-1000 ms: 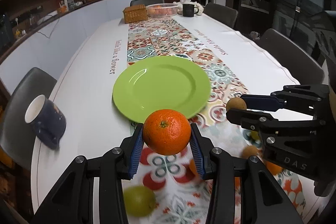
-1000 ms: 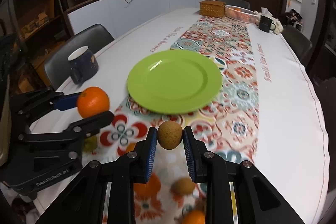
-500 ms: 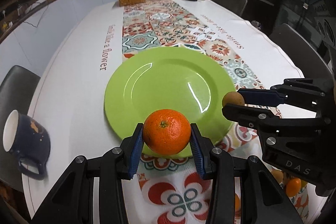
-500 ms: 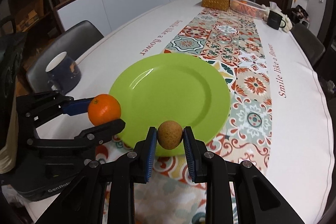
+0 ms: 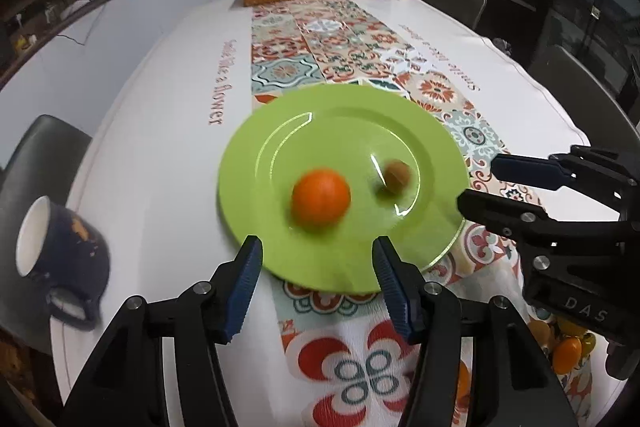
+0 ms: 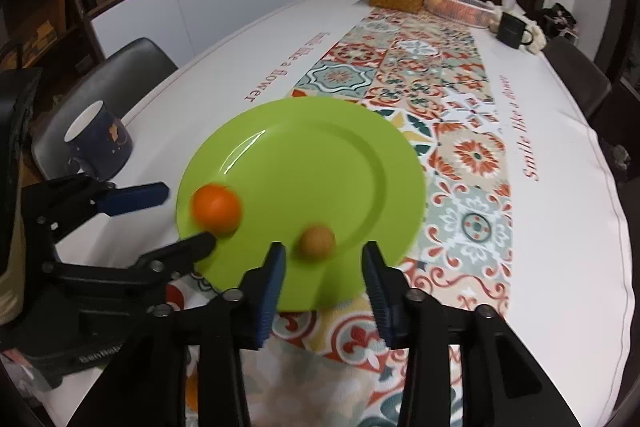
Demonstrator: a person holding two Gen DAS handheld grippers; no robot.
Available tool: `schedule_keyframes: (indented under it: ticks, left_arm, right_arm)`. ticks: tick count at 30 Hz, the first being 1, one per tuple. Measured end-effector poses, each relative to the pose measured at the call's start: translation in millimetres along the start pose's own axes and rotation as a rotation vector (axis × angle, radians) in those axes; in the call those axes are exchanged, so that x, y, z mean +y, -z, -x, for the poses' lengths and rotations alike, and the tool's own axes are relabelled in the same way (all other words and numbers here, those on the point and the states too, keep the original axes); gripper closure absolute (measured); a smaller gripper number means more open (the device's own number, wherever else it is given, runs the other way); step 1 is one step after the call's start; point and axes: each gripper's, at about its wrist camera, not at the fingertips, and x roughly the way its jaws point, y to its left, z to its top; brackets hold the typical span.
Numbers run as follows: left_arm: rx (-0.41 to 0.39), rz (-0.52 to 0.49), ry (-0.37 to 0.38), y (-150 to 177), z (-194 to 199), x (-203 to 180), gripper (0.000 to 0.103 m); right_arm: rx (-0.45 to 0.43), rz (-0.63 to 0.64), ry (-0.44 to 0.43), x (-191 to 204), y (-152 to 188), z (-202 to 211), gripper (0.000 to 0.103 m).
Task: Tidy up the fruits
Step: 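Open both tools to drop the tangerine and kiwi onto the plate, then move both open tools back toward the remaining fruit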
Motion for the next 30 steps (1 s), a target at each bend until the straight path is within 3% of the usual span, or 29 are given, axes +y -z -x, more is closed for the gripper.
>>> schedule_keyframes:
  ticks: [12, 21, 30]
  left_arm:
    - [-0.134, 0.034, -0.054, 30.8, 80.2, -18.3, 0.037]
    - [-0.214, 0.049, -0.035, 52.6, 129.2, -41.1, 0.03]
    - [-0.237, 0.045, -0.023, 74.5, 150.8, -66.0, 0.025]
  right_arm:
    - [-0.139, 0.006, 0.037, 6.9, 38.9, 79.7, 0.038]
    - [-0.226, -0.01, 0.055, 2.7, 63.4, 133.3, 0.038]
    - [-0.259, -0.043, 0.09, -9.0, 97.8, 169.2, 0.038]
